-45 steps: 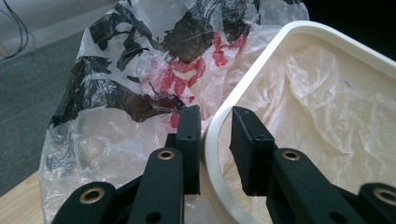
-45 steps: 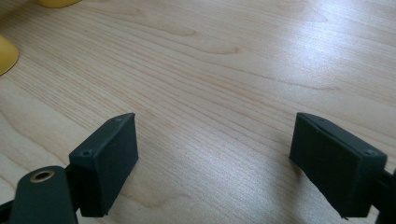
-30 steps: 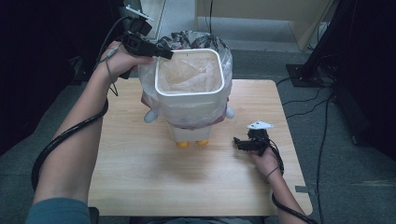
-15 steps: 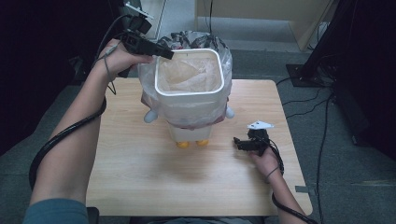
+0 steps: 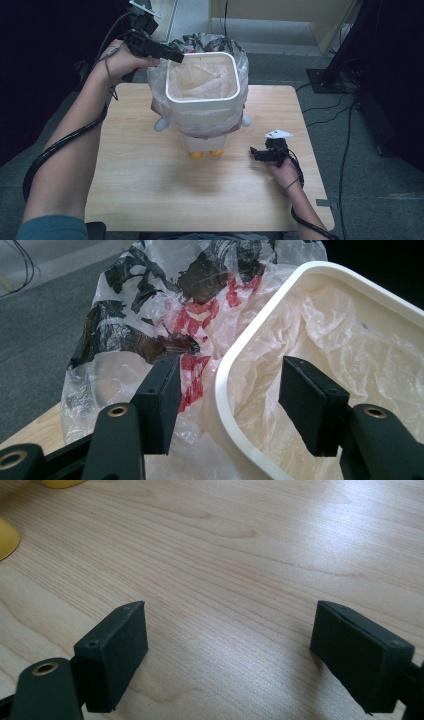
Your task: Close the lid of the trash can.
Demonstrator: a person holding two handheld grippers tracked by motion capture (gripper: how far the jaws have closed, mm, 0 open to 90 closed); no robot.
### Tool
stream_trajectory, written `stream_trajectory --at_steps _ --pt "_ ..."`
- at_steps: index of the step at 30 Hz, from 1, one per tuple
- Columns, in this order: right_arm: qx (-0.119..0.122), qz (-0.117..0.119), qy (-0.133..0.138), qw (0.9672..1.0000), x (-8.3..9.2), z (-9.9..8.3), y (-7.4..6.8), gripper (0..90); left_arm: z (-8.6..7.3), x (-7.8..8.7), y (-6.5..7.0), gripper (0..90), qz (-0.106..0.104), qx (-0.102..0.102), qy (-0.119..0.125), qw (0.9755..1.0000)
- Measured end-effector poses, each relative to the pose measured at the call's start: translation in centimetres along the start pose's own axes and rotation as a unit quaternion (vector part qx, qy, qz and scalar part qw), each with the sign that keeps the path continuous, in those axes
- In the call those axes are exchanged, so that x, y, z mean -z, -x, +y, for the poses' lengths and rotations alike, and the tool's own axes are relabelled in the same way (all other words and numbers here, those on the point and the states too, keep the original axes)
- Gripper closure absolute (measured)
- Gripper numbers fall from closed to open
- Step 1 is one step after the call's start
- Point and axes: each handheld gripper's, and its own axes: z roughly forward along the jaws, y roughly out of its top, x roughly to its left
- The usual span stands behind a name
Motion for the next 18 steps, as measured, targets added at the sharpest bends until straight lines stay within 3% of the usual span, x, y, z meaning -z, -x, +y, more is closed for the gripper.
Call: stream_trajectory --at_steps 5,10,18 --pt "0.0 0.0 0.0 1.0 0.0 0.0 0.0 14.9 0.0 0.5 0.2 41.3 0.0 -0.005 0.0 1.0" --pt "0.0 0.0 0.0 1.0 0.0 0.0 0.0 14.9 0.0 1.0 0.2 40.9 -0.004 0.011 0.001 0.9999" --pt "0.0 0.0 0.0 1.0 0.0 0.0 0.0 14.9 -0.2 1.7 0.4 40.0 -0.008 0.006 -0.009 0.9999"
